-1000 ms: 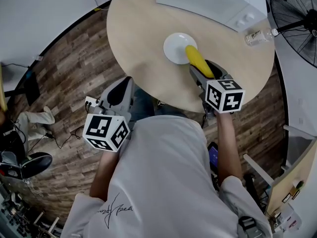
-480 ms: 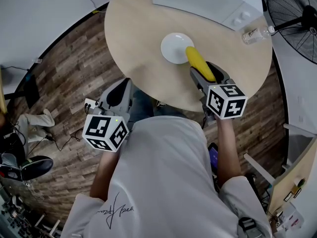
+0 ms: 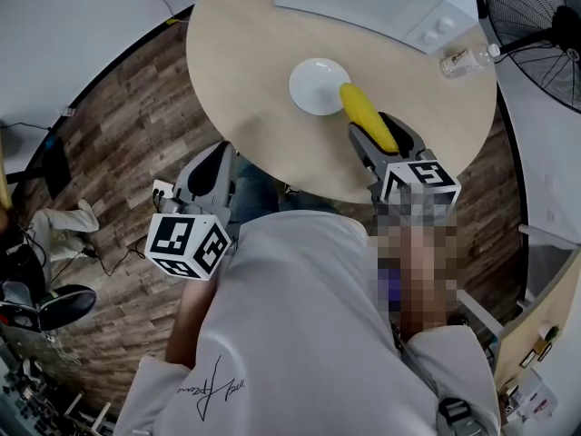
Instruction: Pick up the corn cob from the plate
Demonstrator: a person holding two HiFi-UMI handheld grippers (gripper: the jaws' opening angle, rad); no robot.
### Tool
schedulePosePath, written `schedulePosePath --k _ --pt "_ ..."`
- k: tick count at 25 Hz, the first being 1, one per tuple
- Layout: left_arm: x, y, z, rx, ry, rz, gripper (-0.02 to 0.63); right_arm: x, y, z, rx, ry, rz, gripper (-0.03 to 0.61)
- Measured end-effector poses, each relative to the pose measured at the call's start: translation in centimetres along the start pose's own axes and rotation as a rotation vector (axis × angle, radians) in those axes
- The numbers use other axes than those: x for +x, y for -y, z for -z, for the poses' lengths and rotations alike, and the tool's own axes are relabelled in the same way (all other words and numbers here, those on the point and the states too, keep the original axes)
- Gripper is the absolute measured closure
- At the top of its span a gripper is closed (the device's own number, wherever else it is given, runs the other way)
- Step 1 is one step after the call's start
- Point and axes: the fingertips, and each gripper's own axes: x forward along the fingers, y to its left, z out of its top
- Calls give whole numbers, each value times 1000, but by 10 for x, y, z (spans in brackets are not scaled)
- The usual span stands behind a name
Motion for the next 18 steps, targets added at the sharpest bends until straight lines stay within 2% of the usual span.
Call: schedulePosePath --k 18 --pt "4 9 -3 -1 11 -5 621 -27 8 -15 -21 82 -19 311"
